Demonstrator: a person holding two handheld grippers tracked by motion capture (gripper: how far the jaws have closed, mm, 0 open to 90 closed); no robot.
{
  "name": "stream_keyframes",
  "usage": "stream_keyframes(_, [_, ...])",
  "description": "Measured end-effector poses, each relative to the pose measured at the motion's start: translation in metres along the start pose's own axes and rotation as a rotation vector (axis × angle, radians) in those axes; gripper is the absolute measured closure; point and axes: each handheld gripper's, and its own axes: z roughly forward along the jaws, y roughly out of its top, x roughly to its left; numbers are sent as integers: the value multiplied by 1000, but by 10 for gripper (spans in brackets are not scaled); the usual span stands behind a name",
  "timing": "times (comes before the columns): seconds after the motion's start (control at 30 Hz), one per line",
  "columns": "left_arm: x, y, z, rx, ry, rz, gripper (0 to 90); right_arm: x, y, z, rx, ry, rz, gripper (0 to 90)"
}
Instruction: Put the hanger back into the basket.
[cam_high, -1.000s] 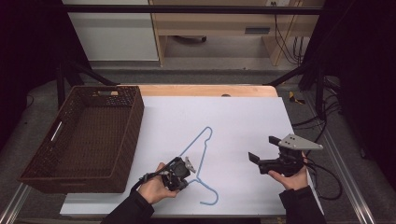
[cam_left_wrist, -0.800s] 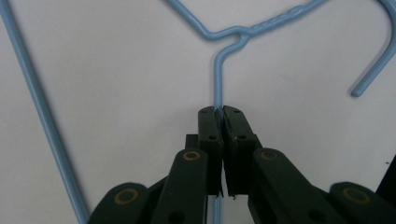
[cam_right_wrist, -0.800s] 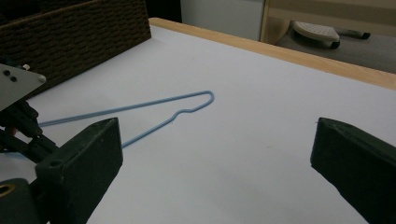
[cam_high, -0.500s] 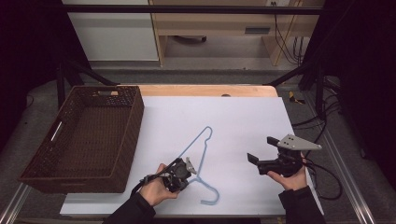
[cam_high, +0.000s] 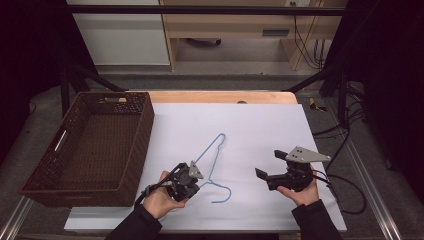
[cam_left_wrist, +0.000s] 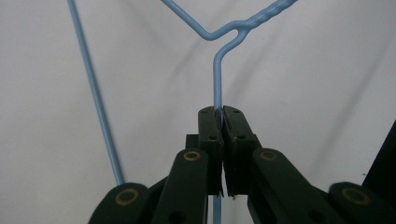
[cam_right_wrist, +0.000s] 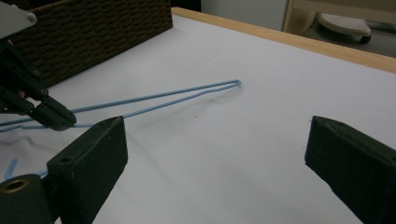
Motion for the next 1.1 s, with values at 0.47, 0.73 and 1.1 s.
stream_keyframes(0.47, [7,-1,-14,-62,25,-35,872,32,-11,40,60,121,-50,97])
stream_keyframes(0.73, [7,-1,-14,-81,22,-52,872,56,-9,62,80,184,-93,145])
stream_keyframes(1.1, [8,-1,-15,-88,18,-60,872,67,-5,77,41,249,-77,314])
